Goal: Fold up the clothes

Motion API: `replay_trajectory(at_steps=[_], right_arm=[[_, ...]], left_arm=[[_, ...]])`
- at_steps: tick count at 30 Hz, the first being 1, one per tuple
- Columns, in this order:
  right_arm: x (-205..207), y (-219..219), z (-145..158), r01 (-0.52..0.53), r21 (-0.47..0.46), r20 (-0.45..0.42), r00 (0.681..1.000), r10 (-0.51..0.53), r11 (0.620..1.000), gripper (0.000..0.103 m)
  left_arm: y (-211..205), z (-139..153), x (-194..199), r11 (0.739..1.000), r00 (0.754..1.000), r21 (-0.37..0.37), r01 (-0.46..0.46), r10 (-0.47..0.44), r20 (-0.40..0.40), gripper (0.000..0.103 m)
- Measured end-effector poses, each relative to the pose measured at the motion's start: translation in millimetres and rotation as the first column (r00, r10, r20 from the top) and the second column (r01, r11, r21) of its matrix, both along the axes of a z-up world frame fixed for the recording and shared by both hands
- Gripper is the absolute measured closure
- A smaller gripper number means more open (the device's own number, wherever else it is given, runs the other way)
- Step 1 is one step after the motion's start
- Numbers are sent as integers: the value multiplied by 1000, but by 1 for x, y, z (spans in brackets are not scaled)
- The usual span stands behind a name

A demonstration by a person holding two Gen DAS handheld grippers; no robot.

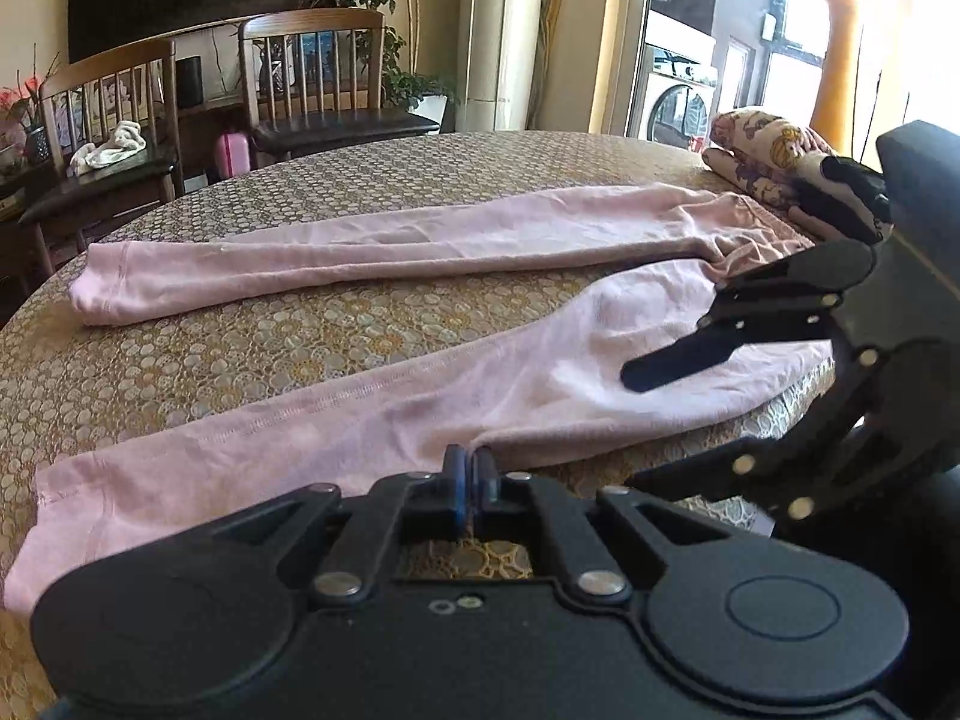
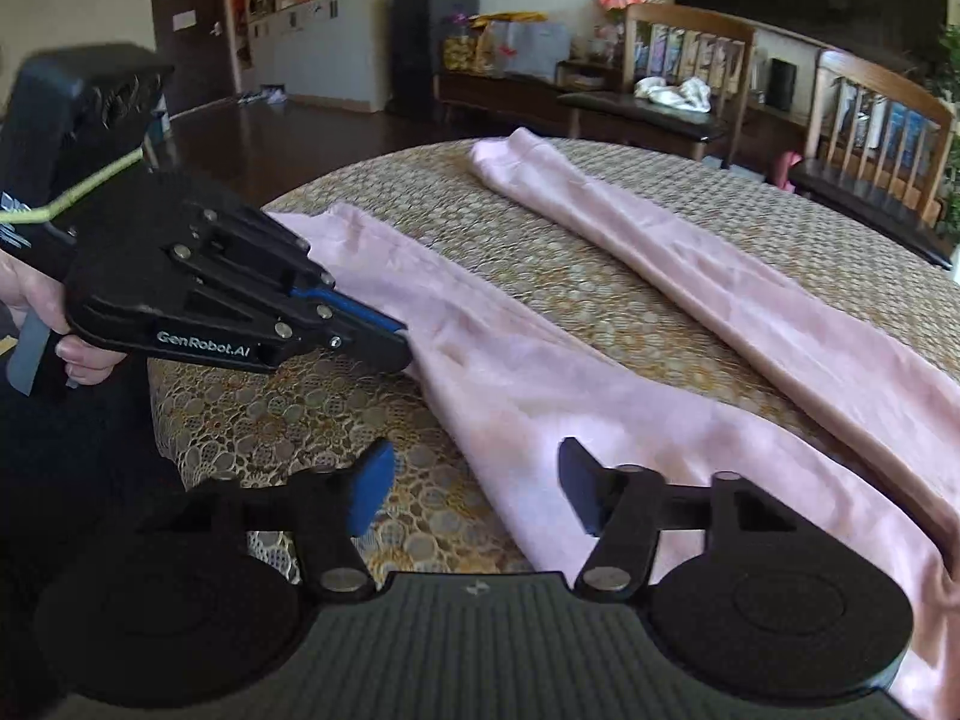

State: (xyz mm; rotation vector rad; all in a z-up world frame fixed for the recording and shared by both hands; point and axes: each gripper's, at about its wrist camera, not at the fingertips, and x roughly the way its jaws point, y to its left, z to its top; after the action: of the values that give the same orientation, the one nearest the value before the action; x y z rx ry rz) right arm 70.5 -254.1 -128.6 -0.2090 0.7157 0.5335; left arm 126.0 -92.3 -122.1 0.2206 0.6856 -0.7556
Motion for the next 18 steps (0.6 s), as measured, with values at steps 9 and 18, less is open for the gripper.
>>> replay_trajectory(at_steps=[9, 18], right_arm=[[18, 16, -10, -37, -130, -3, 999, 37, 991, 71], [25, 3, -4, 52, -61, -38, 998, -55, 997, 98]], left_arm=[[-6, 3, 1, 999, 1000, -41, -27, 27, 5, 84], [-6, -3, -5, 998, 1000, -51, -24, 24, 5, 55]])
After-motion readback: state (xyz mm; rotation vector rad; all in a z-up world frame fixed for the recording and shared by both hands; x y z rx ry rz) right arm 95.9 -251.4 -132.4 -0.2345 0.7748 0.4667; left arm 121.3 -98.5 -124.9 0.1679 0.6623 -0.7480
